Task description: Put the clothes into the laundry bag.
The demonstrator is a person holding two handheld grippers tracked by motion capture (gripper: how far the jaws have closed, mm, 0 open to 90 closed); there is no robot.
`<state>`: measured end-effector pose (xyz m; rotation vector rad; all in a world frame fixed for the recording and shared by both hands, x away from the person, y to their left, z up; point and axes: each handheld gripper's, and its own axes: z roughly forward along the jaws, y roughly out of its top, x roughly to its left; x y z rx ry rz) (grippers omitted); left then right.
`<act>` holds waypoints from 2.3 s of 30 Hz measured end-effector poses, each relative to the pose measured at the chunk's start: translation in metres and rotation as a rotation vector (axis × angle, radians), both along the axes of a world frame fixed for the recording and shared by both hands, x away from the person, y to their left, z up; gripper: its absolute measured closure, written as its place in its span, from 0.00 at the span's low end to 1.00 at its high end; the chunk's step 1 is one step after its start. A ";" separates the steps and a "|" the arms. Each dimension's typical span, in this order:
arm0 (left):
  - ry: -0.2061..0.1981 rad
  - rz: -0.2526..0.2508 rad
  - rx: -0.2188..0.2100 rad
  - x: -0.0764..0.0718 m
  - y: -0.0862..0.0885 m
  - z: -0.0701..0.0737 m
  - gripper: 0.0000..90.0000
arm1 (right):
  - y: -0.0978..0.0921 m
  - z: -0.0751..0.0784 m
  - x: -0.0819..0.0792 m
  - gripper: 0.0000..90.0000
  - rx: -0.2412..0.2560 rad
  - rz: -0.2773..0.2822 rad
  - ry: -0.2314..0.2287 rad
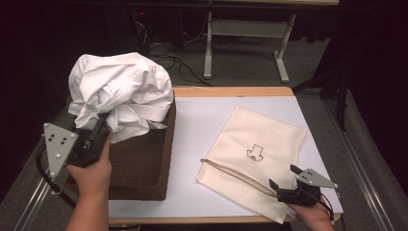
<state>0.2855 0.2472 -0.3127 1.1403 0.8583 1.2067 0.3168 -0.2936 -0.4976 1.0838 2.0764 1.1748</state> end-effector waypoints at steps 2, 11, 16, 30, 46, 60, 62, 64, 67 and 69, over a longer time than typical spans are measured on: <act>-0.005 -0.006 0.001 0.000 -0.002 0.002 0.87 | 0.000 0.000 0.000 0.07 0.000 0.000 0.000; -0.067 -0.087 0.000 -0.003 -0.033 0.023 0.87 | 0.001 0.001 -0.001 0.07 -0.005 0.001 -0.003; -0.098 -0.156 -0.006 -0.002 -0.061 0.036 0.87 | 0.001 0.001 -0.001 0.07 -0.015 -0.002 -0.009; -0.108 -0.307 0.003 0.005 -0.133 0.041 0.87 | 0.000 0.003 -0.002 0.07 -0.016 -0.001 -0.021; -0.129 -0.435 -0.006 0.004 -0.191 0.050 0.87 | -0.004 0.005 -0.003 0.07 -0.006 -0.011 -0.028; -0.116 -0.508 -0.022 0.004 -0.221 0.044 0.87 | -0.005 0.006 -0.004 0.07 -0.001 -0.014 -0.035; -0.107 -0.514 -0.024 0.005 -0.223 0.043 0.87 | -0.005 0.006 -0.004 0.07 -0.002 -0.011 -0.038; -0.098 -0.513 -0.027 0.006 -0.225 0.040 0.87 | -0.005 0.007 -0.004 0.07 -0.002 -0.013 -0.039; -0.092 -0.512 -0.021 0.007 -0.226 0.038 0.87 | -0.005 0.007 -0.004 0.07 0.003 -0.015 -0.039; -0.089 -0.512 -0.020 0.007 -0.225 0.036 0.87 | -0.005 0.007 -0.004 0.07 0.002 -0.015 -0.039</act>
